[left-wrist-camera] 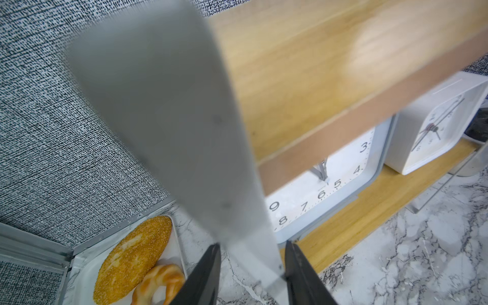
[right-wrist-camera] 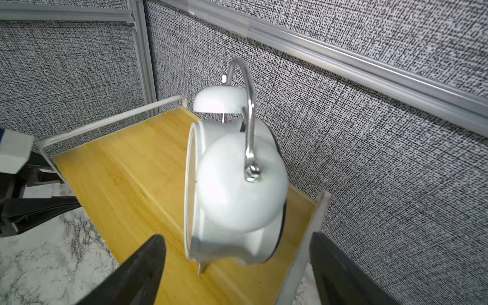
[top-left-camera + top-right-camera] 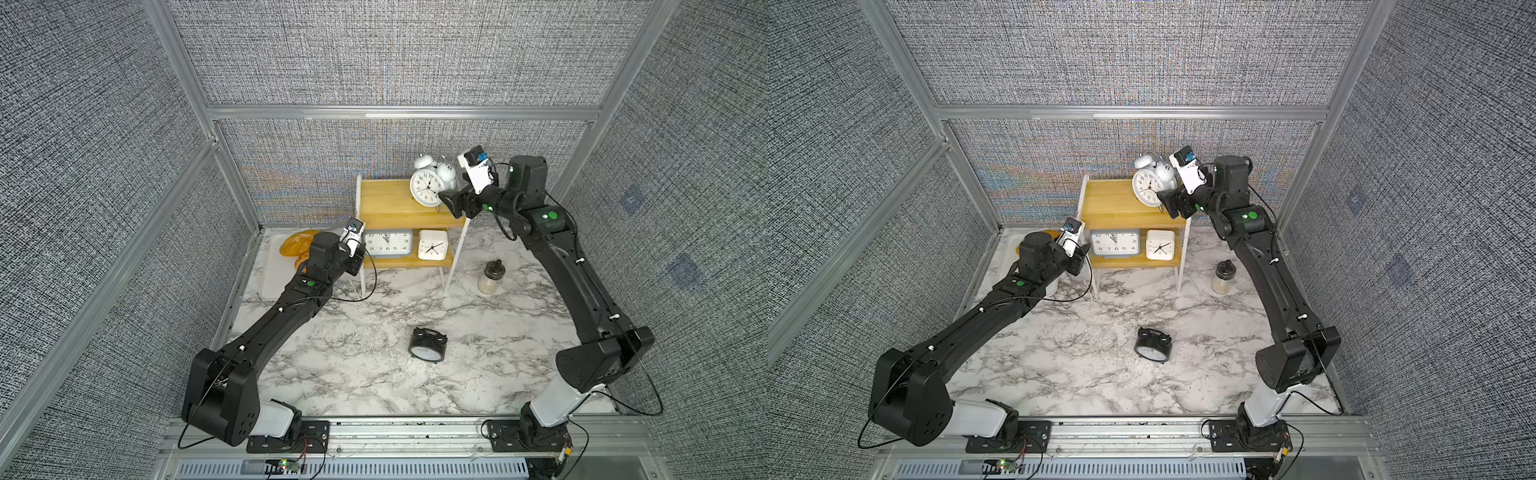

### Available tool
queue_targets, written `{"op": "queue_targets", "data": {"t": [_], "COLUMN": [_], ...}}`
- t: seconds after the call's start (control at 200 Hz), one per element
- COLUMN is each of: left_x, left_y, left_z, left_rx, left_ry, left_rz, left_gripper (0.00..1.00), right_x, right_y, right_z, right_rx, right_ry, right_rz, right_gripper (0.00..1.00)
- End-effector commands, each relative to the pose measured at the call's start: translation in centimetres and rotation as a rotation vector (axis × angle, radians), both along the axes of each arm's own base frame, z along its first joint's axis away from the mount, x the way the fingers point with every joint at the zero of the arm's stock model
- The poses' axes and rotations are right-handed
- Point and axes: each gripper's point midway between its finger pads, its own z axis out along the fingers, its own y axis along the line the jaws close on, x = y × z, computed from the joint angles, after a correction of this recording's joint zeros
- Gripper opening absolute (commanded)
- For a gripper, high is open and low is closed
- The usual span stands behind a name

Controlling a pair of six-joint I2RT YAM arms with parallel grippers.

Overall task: Place the alarm clocks on the shelf by style
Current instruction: Place the alarm on the shelf.

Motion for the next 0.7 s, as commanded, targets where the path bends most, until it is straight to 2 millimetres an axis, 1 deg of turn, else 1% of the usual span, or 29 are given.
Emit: {"op": "queue_targets", "data": {"t": [0.0, 0.18, 0.385, 0.696], "left_x": [0.3, 0.4, 0.3, 0.3], "left_y": [0.9, 1.1, 1.0, 1.2], "left_z": [0.3, 0.3, 0.4, 0.5], "left_rx": [0.016, 0.017, 0.016, 0.015], "left_ry": [-0.014, -0.013, -0.015, -0.016], "left_rz": [0.040, 0.045, 0.043, 0.045], "left_gripper": [0.45, 0.45, 0.45, 0.45], "right_x": [0.7, 1.2, 1.7, 1.8], "right_y": [-0.4, -0.7, -1.7, -2.6], "right_z": [0.4, 0.0, -0.5, -0.7], "right_rx": [-0.005, -0.016, -0.038, -0.053], "right_ry": [-0.028, -0.022, -0.020, -0.025], "right_rz": [-0.039, -0.072, -0.127, -0.179], "right_gripper": [0.89, 0.89, 0.89, 0.89]}}
